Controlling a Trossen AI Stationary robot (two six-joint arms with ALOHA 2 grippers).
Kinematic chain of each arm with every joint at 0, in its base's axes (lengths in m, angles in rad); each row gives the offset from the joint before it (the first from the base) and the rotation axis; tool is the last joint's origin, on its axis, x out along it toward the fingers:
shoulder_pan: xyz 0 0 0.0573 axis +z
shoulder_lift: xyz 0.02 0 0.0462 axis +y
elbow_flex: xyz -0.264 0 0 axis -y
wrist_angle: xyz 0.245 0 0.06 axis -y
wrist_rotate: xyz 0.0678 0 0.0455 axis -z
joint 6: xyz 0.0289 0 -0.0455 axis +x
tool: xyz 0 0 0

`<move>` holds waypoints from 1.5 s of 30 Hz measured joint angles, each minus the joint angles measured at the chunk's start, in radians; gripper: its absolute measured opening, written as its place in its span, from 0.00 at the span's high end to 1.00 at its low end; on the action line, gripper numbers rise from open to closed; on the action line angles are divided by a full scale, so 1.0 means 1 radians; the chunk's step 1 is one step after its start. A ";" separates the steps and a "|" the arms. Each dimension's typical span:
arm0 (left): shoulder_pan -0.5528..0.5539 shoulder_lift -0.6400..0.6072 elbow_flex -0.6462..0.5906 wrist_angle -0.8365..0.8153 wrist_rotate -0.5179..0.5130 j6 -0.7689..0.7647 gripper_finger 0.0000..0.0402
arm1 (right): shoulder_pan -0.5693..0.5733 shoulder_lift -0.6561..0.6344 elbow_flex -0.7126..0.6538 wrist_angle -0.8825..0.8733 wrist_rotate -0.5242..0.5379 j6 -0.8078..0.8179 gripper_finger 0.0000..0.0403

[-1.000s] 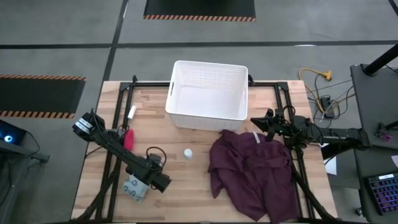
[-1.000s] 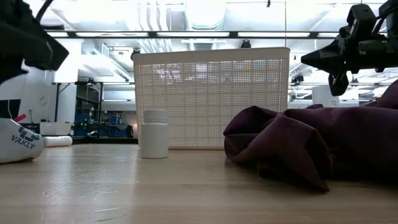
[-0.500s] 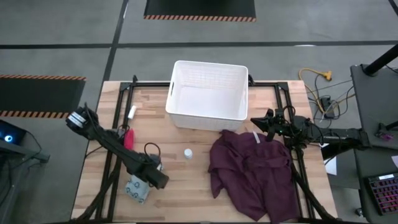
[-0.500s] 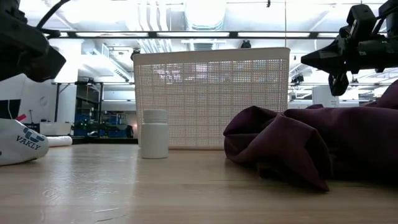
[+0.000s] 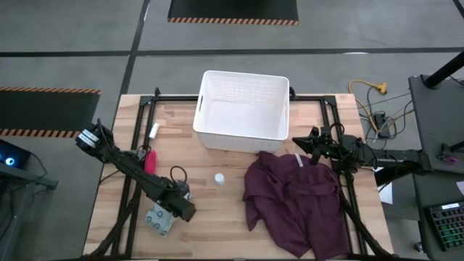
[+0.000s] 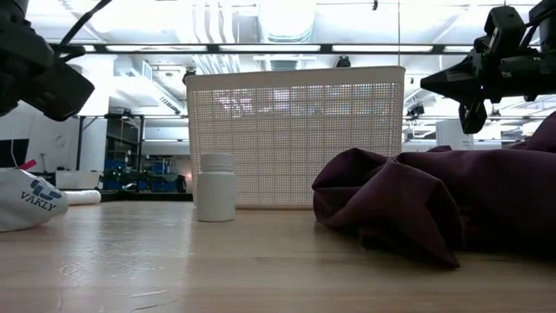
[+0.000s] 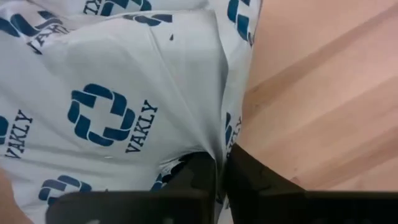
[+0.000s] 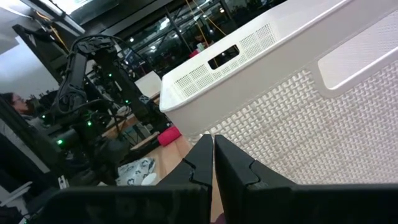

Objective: Pick & place medical supplies in basket/bin
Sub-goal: Put the mailer bag into the white bin

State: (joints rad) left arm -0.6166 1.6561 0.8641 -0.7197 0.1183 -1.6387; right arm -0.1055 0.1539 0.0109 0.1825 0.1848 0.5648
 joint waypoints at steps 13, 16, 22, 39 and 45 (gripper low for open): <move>0.000 -0.286 0.031 -0.022 -0.101 0.191 1.00 | 0.001 0.000 0.000 0.001 0.000 0.004 0.98; 0.000 -0.373 0.032 -0.037 -0.143 0.239 1.00 | 0.001 0.000 0.000 0.002 0.000 0.004 0.98; 0.002 -0.535 0.087 -0.010 -0.421 0.347 1.00 | 0.001 0.000 0.000 0.002 0.000 0.004 0.98; 0.360 -0.514 0.521 0.111 -0.765 1.249 1.00 | 0.001 0.000 0.000 0.002 -0.001 0.004 0.98; 0.608 -0.399 0.623 0.110 -0.753 1.281 1.00 | 0.001 0.000 0.000 0.002 -0.001 0.004 0.98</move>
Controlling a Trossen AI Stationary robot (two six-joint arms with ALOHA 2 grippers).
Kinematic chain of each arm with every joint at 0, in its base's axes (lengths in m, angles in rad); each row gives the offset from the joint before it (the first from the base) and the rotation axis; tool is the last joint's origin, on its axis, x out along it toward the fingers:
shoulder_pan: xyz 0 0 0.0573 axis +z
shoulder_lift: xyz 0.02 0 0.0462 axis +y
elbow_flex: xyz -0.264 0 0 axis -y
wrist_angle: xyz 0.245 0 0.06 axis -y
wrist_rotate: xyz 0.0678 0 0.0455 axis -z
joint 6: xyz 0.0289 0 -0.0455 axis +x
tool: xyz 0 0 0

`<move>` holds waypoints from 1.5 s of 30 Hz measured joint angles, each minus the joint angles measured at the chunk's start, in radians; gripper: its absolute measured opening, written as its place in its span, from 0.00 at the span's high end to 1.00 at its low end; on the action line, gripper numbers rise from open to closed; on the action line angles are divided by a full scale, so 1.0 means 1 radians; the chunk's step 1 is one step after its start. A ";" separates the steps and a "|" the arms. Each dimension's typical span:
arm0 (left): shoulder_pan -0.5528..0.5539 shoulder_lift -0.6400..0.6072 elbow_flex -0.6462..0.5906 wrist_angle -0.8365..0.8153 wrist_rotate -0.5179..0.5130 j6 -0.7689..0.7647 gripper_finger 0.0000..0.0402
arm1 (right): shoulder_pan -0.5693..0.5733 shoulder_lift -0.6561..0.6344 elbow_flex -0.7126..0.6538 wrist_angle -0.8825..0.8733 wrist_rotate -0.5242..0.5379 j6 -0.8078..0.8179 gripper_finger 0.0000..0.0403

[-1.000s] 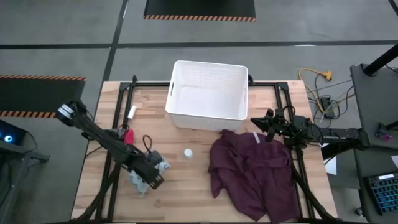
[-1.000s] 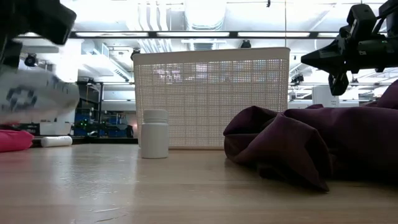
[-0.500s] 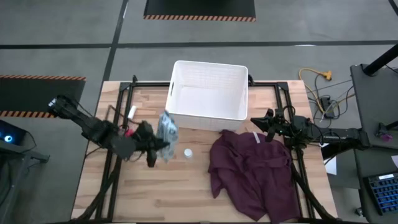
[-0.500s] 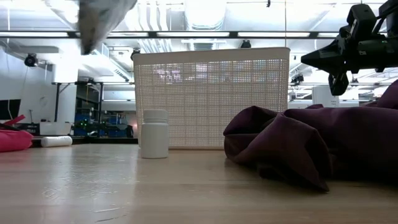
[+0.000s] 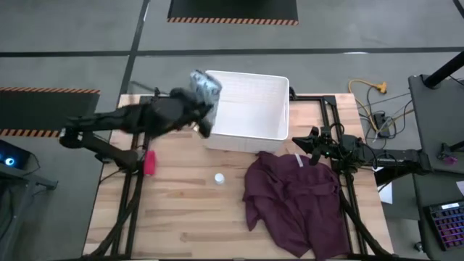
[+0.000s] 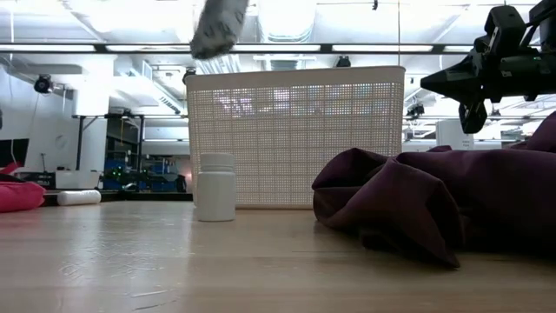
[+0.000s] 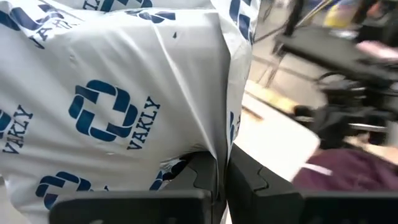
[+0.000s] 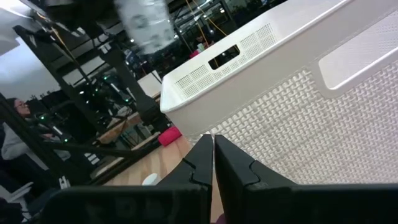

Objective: Pick & place medical supplies in basket/bin
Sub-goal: Put the mailer bag into the white bin

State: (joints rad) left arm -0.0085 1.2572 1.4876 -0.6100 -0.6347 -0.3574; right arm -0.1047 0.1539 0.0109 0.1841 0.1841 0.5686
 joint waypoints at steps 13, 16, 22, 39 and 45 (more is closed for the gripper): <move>0.274 0.436 0.274 -0.061 0.195 -0.107 1.00 | 0.000 0.000 0.000 -0.001 0.000 0.000 0.98; 0.307 0.534 0.363 -0.184 0.197 -0.215 1.00 | 0.000 0.000 0.000 -0.002 0.000 0.000 0.98; 0.340 0.688 0.479 -0.367 0.284 -0.287 1.00 | 0.000 0.000 0.000 -0.002 0.000 0.000 0.98; 0.371 0.775 0.292 -0.358 0.364 -0.368 1.00 | 0.000 0.005 0.000 -0.016 0.000 0.000 0.98; 0.370 0.775 0.268 -0.351 0.372 -0.382 0.90 | 0.000 0.005 0.000 -0.016 0.000 0.000 0.98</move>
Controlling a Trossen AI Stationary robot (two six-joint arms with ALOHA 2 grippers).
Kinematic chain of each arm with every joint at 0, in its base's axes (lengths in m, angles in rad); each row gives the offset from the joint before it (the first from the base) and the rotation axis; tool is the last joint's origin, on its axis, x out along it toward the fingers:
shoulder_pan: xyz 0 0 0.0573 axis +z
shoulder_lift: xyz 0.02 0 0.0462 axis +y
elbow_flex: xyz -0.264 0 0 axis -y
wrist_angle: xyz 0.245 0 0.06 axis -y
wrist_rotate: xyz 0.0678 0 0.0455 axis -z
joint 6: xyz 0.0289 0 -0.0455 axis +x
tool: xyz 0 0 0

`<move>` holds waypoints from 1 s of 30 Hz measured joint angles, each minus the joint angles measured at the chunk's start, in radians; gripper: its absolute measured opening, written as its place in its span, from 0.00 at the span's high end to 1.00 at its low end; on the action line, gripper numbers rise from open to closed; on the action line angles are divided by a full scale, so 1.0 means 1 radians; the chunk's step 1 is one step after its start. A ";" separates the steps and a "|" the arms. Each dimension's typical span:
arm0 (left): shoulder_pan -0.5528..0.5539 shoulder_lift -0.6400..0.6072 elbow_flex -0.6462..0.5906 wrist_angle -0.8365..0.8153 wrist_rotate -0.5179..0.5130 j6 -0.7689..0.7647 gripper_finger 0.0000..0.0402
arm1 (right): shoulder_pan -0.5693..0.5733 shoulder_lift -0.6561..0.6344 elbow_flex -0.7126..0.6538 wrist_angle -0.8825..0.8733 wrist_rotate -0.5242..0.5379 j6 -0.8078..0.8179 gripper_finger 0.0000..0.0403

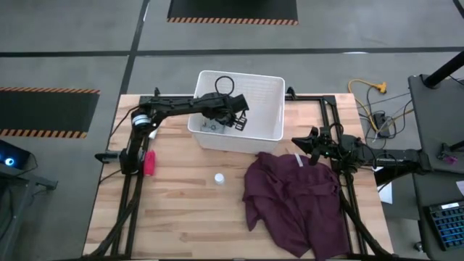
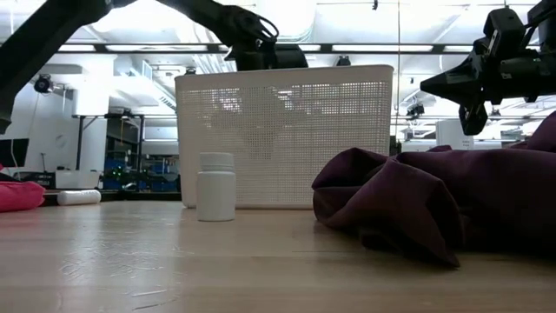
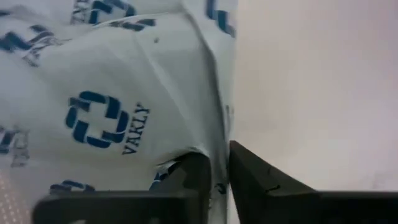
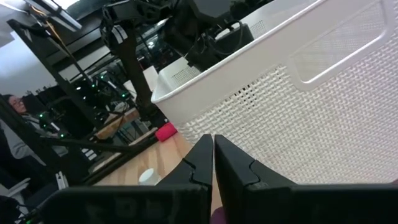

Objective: Pick & place medical supplies in basket/bin
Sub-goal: Put the mailer bag into the white bin

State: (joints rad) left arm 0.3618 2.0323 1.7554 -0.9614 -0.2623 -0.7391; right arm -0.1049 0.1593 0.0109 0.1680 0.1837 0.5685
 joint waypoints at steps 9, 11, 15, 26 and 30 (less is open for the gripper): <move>0.000 -0.002 0.066 0.000 0.000 0.052 0.49 | 0.000 0.000 0.000 0.000 0.000 0.000 0.98; 0.000 -0.002 0.099 0.000 0.000 0.066 0.42 | 0.000 0.000 0.000 0.000 0.000 0.000 0.98; -0.001 -0.006 0.154 0.000 0.001 0.091 0.33 | 0.000 0.000 0.000 0.000 0.000 0.000 0.98; 0.044 -0.006 0.227 -0.069 0.263 0.118 0.30 | 0.000 0.000 0.000 -0.001 0.000 0.000 0.98; 0.052 -0.016 0.228 -0.117 0.278 0.109 0.30 | 0.000 0.000 0.000 -0.002 -0.001 0.000 0.98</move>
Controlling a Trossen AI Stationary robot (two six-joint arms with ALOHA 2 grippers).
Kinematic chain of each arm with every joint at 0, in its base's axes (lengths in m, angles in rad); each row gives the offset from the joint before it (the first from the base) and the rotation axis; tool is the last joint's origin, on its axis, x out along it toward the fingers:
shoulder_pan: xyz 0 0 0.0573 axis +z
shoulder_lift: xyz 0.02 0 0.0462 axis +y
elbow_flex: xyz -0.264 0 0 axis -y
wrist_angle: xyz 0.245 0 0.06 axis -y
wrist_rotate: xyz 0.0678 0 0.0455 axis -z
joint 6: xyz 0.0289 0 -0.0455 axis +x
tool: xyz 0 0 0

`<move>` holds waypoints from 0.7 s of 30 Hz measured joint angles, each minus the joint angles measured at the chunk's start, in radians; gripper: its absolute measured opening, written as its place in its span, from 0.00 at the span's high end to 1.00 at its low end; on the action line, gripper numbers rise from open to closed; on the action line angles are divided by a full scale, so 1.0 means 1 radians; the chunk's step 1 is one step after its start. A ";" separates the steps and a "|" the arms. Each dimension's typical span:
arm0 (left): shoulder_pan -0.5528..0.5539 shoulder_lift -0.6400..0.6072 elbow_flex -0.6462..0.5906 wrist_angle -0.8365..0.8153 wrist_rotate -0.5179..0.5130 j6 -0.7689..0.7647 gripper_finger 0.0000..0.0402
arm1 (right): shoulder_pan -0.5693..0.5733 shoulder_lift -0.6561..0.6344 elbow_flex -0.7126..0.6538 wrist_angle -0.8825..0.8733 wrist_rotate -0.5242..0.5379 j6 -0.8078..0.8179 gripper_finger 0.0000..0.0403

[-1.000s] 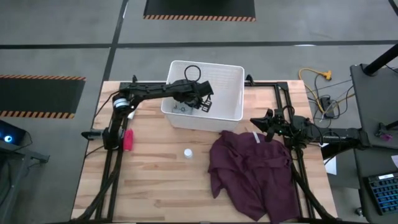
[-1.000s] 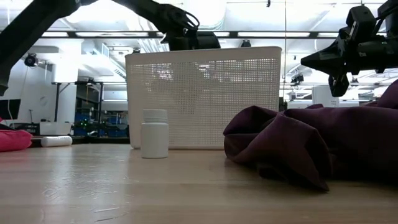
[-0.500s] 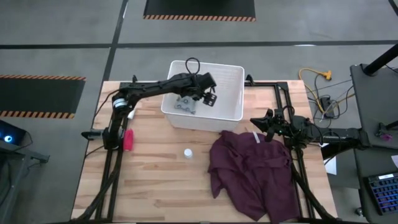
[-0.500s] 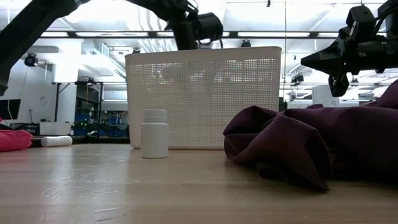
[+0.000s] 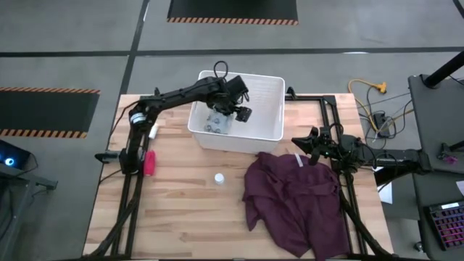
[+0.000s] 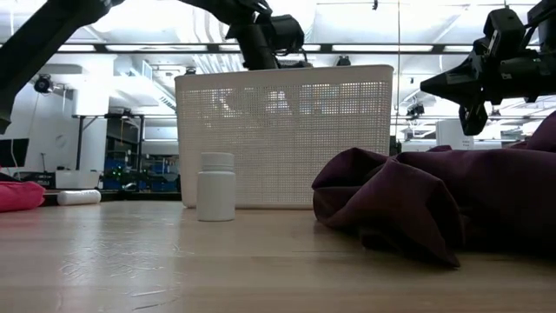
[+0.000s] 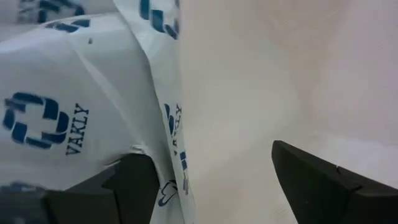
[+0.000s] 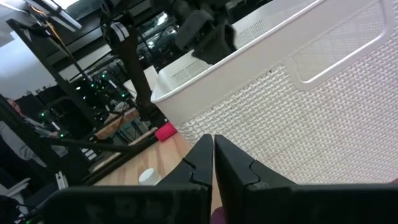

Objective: Pick & place medical supplies in basket/bin
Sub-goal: Put the mailer bag into the white bin, then put the medicine bottle into the white bin

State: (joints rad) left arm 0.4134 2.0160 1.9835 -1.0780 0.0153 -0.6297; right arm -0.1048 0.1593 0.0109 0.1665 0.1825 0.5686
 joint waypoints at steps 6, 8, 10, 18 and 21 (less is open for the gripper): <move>0.003 -0.003 -0.002 -0.255 -0.065 -0.114 0.32 | 0.000 0.000 0.000 -0.007 -0.002 0.000 0.98; 0.001 -0.009 -0.001 -0.246 -0.055 -0.105 0.32 | 0.000 0.001 0.000 -0.007 -0.002 0.000 0.98; -0.002 -0.017 0.006 -0.226 -0.049 -0.106 0.32 | 0.000 0.001 0.000 -0.009 -0.002 -0.003 0.98; -0.007 -0.021 0.120 -0.217 -0.046 -0.048 0.32 | 0.000 0.004 0.000 -0.015 0.001 -0.003 0.98; -0.037 -0.021 0.202 -0.214 -0.046 0.071 0.32 | 0.000 0.004 0.000 -0.021 0.001 -0.003 0.98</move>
State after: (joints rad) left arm 0.3769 1.9953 2.1854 -1.2922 -0.0310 -0.5586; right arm -0.1051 0.1632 0.0109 0.1455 0.1833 0.5652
